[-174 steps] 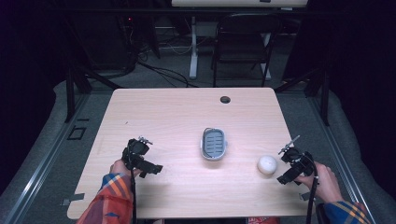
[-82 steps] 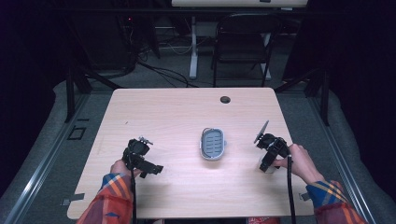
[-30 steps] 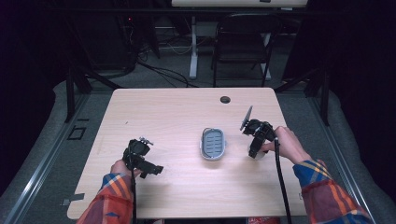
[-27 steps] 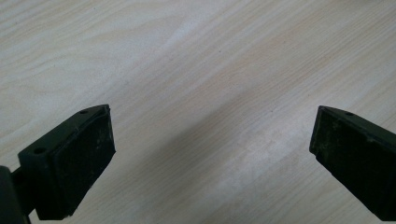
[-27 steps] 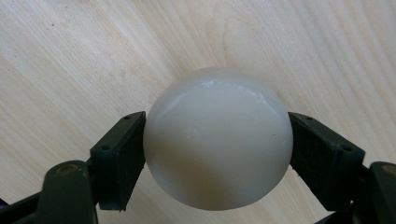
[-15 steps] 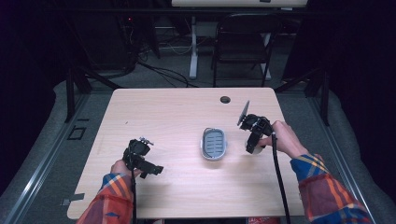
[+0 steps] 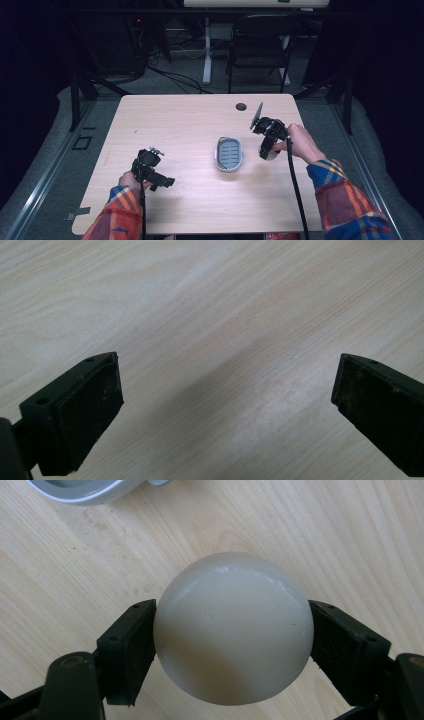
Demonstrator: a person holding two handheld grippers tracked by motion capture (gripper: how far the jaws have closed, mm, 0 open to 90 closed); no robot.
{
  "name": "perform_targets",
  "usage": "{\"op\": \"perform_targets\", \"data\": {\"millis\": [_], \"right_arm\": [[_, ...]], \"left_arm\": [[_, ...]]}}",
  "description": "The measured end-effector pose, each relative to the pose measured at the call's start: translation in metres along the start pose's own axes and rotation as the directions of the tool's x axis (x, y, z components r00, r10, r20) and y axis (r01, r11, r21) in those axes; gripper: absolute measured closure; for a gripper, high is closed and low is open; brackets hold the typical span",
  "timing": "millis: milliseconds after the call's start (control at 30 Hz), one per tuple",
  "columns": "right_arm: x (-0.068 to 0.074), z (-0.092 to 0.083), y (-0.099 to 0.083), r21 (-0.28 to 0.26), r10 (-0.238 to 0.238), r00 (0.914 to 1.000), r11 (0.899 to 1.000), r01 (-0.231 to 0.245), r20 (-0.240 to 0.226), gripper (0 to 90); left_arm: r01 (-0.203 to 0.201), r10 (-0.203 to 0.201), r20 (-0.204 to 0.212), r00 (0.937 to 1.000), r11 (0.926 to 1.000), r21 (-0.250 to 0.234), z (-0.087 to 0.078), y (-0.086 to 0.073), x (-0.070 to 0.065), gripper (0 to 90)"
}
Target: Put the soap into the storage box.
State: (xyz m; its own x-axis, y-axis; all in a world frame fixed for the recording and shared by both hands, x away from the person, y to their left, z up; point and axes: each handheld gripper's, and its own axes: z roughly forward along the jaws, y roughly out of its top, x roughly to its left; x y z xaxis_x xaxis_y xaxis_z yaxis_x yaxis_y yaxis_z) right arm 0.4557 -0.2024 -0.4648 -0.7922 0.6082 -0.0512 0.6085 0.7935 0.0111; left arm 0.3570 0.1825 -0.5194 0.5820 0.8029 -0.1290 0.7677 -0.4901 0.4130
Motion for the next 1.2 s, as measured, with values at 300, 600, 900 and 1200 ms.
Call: {"op": "perform_targets", "data": {"millis": [300,600,900,1200], "right_arm": [[0.000,-0.006,0.008,0.001,-0.006,0.9999,1.000,0.006,0.008,23.0],[-0.001,-0.016,0.014,-0.008,-0.014,0.9997,1.000,0.015,0.019,23.0],[0.004,-0.027,0.027,-0.014,-0.034,0.9990,0.999,0.034,0.029,23.0],[0.013,-0.040,0.043,-0.032,-0.064,0.9973,0.997,0.065,0.035,23.0]], "left_arm": [[0.002,-0.002,0.001,1.0000,1.0000,-0.002,0.000,0.000,-0.001,0.0],[0.002,-0.002,0.001,1.0000,1.0000,0.001,0.000,0.000,-0.001,0.0],[-0.004,0.004,0.001,1.0000,1.0000,0.003,0.000,0.000,-0.001,0.0],[-0.002,0.002,0.003,1.0000,1.0000,0.003,0.000,0.000,-0.001,0.0]]}}
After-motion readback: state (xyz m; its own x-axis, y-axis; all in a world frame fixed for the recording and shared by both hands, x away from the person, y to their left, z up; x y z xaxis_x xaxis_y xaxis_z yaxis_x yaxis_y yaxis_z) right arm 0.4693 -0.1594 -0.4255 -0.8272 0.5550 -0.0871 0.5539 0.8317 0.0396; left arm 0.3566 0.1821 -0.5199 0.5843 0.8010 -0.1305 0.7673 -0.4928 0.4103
